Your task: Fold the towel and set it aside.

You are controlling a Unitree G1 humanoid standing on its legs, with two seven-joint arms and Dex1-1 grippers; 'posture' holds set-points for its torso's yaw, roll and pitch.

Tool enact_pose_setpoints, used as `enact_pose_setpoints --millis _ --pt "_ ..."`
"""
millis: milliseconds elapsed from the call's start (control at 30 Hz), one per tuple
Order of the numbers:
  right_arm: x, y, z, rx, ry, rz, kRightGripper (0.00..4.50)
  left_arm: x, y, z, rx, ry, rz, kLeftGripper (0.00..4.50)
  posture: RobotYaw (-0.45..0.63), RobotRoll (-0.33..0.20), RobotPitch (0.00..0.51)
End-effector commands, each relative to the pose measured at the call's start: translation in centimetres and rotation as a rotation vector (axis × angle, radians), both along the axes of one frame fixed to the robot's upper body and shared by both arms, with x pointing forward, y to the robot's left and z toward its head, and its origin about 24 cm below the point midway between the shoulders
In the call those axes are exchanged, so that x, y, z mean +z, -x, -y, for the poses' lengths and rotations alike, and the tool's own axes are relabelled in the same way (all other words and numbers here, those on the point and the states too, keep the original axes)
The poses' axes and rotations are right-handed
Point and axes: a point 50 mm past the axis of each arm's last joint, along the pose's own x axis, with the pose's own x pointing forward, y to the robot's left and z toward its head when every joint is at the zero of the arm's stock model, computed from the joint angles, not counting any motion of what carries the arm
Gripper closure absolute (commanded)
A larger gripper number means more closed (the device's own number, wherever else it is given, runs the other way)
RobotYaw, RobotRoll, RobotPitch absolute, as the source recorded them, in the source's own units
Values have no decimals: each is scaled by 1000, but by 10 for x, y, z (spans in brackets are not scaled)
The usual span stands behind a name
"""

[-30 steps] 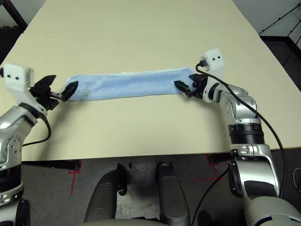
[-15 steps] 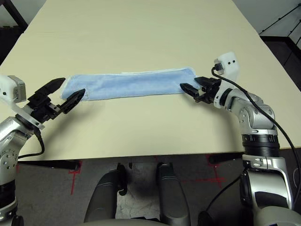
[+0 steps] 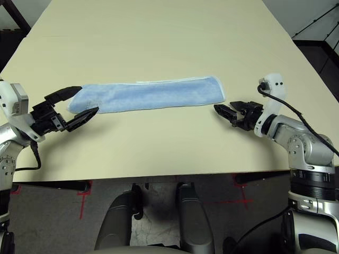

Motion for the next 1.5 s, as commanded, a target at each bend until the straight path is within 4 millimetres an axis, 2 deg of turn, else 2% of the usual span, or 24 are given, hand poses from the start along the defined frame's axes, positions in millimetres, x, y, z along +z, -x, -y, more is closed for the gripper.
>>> enact_pose_setpoints --millis 33,333,633,1133,1233,1500 --pt "-2 0 -1 -61 -68 -62 0 -5 0 2 -22 -33 -12 33 -209 0 249" --pt "-9 -20 -15 -163 -191 -136 0 -2 -3 -2 -9 -45 -5 33 -195 0 251" --pt "-17 -38 -28 -223 -202 -142 0 1 -2 -8 21 -54 -6 33 -175 0 250" --pt "-30 -51 -42 -248 -187 -149 0 1 -5 -8 24 -71 -6 33 -173 0 248" --pt "-32 -51 -40 -254 -171 -150 595 1 -5 -9 30 -72 -4 0 -172 0 246" --pt "-33 -53 -36 -261 -147 -139 3782 0 -7 -10 34 -72 -2 0 -176 0 241"
